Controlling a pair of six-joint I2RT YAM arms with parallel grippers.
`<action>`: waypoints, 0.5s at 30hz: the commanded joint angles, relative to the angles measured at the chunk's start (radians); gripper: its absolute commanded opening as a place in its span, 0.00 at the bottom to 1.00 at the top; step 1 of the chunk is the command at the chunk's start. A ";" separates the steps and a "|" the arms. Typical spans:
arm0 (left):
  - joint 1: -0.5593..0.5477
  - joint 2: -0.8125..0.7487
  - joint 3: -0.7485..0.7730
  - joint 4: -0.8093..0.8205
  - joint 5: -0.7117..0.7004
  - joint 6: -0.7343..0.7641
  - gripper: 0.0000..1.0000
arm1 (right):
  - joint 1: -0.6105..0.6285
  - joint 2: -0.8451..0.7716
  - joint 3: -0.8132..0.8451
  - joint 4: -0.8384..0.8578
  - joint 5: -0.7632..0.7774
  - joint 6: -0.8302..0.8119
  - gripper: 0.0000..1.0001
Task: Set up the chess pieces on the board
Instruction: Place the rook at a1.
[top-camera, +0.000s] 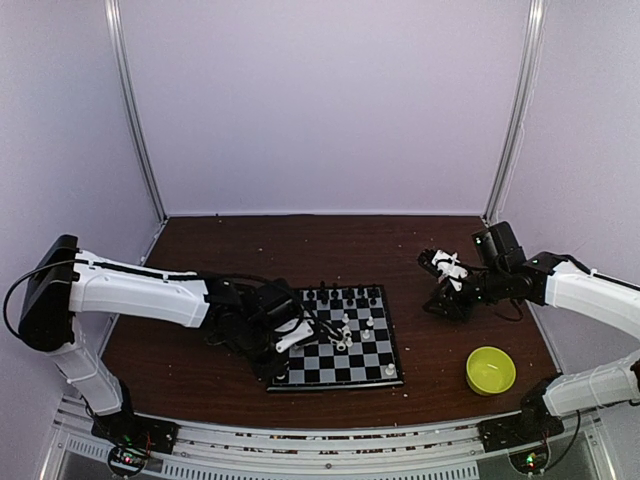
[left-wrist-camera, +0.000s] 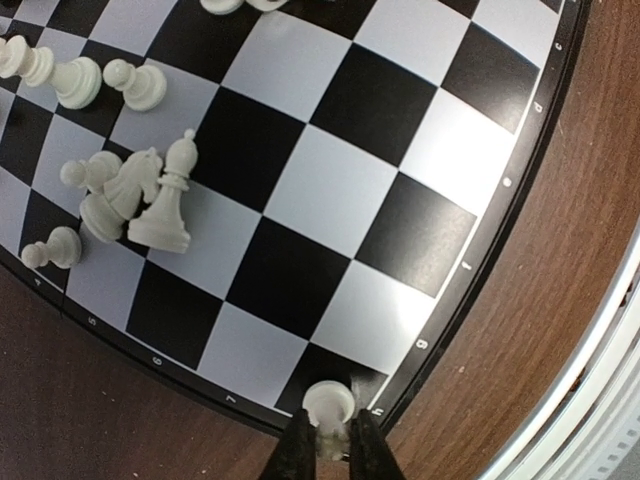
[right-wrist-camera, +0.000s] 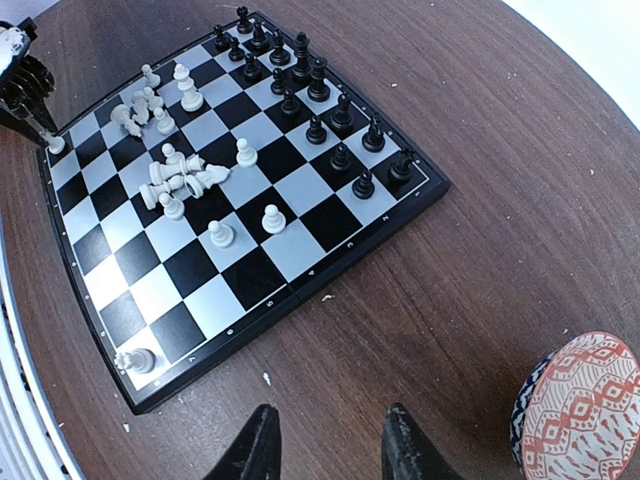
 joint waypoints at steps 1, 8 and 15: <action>0.006 0.023 -0.002 0.040 0.009 -0.002 0.10 | -0.007 0.006 0.028 0.002 0.002 -0.004 0.34; 0.006 0.020 -0.018 0.039 0.017 -0.002 0.15 | -0.008 0.010 0.029 0.001 0.002 -0.005 0.34; 0.006 -0.005 -0.026 0.032 -0.001 -0.003 0.21 | -0.007 0.013 0.030 0.000 -0.003 -0.003 0.34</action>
